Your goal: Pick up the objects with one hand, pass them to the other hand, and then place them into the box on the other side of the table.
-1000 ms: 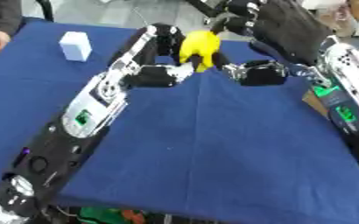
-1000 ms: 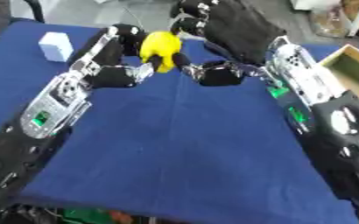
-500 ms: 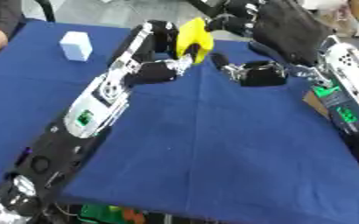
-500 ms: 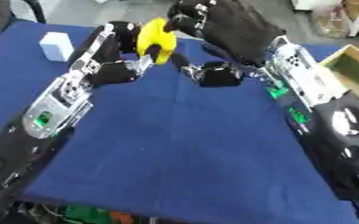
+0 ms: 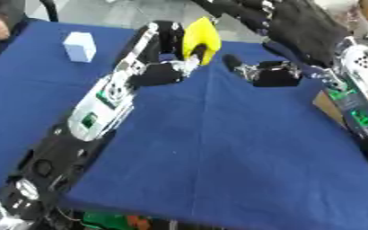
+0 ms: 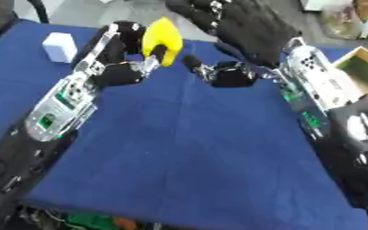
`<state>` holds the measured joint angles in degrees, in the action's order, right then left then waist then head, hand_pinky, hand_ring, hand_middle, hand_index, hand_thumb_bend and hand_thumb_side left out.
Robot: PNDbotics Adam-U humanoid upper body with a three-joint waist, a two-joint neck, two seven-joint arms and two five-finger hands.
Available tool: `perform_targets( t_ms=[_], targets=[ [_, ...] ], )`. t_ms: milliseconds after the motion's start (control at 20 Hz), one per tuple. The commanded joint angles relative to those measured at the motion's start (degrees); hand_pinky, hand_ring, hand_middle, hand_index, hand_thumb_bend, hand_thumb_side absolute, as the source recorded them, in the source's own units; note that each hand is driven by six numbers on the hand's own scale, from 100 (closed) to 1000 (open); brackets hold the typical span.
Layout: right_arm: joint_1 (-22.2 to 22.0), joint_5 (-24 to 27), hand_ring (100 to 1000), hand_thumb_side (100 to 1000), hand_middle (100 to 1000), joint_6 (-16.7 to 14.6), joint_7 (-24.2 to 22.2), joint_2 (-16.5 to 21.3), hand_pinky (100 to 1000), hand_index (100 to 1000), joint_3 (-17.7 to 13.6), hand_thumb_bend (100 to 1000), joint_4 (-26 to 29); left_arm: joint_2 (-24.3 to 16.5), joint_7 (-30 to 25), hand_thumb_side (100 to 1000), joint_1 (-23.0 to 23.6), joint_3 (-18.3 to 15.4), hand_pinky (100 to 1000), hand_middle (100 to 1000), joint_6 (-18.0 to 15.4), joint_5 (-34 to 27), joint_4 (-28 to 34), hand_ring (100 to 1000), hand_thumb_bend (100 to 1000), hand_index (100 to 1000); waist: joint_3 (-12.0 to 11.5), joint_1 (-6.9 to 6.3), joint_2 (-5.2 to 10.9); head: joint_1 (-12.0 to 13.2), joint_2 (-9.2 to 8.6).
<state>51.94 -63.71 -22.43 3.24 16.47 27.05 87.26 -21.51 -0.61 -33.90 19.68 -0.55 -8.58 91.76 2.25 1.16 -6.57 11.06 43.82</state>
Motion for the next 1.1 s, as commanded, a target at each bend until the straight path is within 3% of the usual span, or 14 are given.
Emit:
perform_targets(
  t_ms=[50, 400, 650, 750, 1100],
  targets=[
    [1.1, 0.5, 822, 368, 798, -0.1, 0.4, 0.6, 843, 1000, -0.6, 252, 0.1, -1.4, -1.4, 100, -1.3, 0.3, 406, 337, 0.1, -1.0, 1.0, 340, 174, 376, -0.1, 0.19, 0.38, 0.1, 0.30],
    [1.2, 0.6, 828, 372, 806, -1.4, 0.1, 0.1, 850, 1000, 0.0, 227, -1.2, -1.4, -3.2, 100, -1.8, 1.3, 411, 340, 0.4, -2.2, 1.4, 342, 176, 377, -0.2, 0.23, 0.28, 0.2, 0.30],
    [1.1, 1.3, 836, 367, 819, -2.6, -0.7, -0.1, 860, 1000, 0.7, 143, -2.0, -1.4, -4.4, 100, -2.0, 1.5, 416, 342, 0.1, -2.4, 1.6, 345, 173, 379, -0.2, 0.25, 0.23, 0.2, 0.30],
    [1.1, 2.1, 839, 353, 824, -3.2, -1.3, -0.3, 864, 970, 0.9, 104, -2.5, -1.5, -5.1, 100, -2.2, 1.6, 418, 344, 0.0, -2.4, 1.7, 346, 172, 380, -0.2, 0.24, 0.23, 0.2, 0.30],
    [1.1, 4.8, 845, 347, 830, -5.3, -3.1, -0.4, 872, 871, 1.3, 100, -2.8, -1.5, -8.9, 100, -2.5, 1.9, 429, 353, -0.7, -2.1, 2.4, 353, 170, 388, -0.2, 0.24, 0.30, 0.3, 0.30]
  ],
)
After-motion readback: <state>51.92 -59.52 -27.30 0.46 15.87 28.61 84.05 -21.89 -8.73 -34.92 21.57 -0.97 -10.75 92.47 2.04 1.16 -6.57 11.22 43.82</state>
